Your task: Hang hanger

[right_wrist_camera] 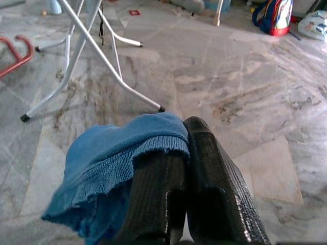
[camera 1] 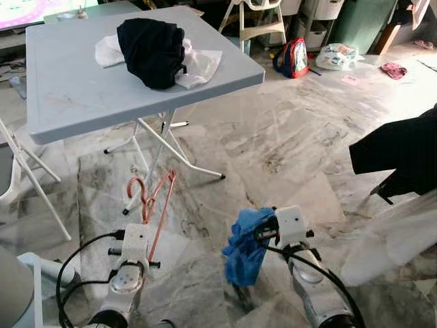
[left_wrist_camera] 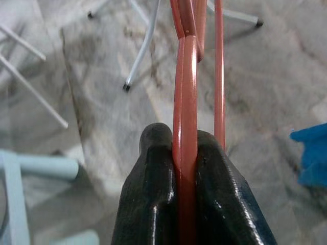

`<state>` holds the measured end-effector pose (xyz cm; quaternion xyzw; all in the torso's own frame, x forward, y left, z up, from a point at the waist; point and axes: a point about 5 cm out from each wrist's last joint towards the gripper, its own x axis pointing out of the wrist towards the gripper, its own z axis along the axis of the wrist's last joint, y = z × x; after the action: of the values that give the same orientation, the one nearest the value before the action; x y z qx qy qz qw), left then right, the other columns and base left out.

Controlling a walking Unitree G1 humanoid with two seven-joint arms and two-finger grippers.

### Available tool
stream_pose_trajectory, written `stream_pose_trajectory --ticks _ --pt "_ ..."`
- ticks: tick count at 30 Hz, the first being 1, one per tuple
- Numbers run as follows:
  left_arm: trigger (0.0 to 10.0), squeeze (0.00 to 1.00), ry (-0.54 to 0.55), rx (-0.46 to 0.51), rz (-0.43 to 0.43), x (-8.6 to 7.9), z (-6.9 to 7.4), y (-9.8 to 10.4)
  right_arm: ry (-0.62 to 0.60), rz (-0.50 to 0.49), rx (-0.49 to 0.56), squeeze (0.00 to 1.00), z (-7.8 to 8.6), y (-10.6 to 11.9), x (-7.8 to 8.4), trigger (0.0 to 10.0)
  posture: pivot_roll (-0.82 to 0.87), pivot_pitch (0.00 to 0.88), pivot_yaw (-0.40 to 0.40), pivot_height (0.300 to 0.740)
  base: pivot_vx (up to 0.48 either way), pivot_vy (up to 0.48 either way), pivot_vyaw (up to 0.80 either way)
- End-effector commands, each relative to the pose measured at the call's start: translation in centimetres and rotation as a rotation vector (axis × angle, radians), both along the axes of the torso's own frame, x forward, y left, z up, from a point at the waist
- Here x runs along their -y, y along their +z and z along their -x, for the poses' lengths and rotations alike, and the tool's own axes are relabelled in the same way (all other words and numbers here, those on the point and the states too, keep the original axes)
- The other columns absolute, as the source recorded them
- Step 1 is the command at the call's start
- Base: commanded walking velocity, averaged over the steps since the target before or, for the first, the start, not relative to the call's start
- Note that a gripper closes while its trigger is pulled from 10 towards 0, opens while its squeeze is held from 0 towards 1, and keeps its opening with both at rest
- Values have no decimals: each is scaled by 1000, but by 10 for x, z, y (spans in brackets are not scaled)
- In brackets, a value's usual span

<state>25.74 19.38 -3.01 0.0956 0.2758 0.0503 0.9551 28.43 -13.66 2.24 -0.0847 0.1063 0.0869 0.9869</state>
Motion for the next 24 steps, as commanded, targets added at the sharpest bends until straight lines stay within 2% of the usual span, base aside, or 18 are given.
stream_pose_trajectory --ticks 1,7,11,15,20,22,24 --pt "10000 0 3 -45 3 -2 8 -7 -22 3 12 0 -2 1 5 10000 63 101 -33 740 0 0 0" --pt "10000 0 -32 -127 11 0 18 -17 -79 0 -39 0 1 -10 14 10000 76 93 -33 740 0 0 0" --pt "10000 0 -100 -254 20 6 36 -31 -160 -29 -207 0 17 -39 22 10000 86 81 -33 740 0 0 0" --pt "10000 0 -134 -324 -16 5 44 -38 -155 12 -364 0 36 -62 23 10000 89 71 -31 740 0 0 0" --pt "10000 0 -160 -350 -87 -1 47 -39 -160 35 -417 0 41 -68 25 10000 86 64 -33 740 0 0 0" --pt "10000 0 -156 -325 -124 -5 43 -36 -137 60 -405 0 39 -67 24 10000 87 64 -33 740 0 0 0" --pt "10000 0 -126 -261 -152 -11 32 -27 -125 51 -363 0 32 -60 22 10000 88 65 -37 740 0 0 0"
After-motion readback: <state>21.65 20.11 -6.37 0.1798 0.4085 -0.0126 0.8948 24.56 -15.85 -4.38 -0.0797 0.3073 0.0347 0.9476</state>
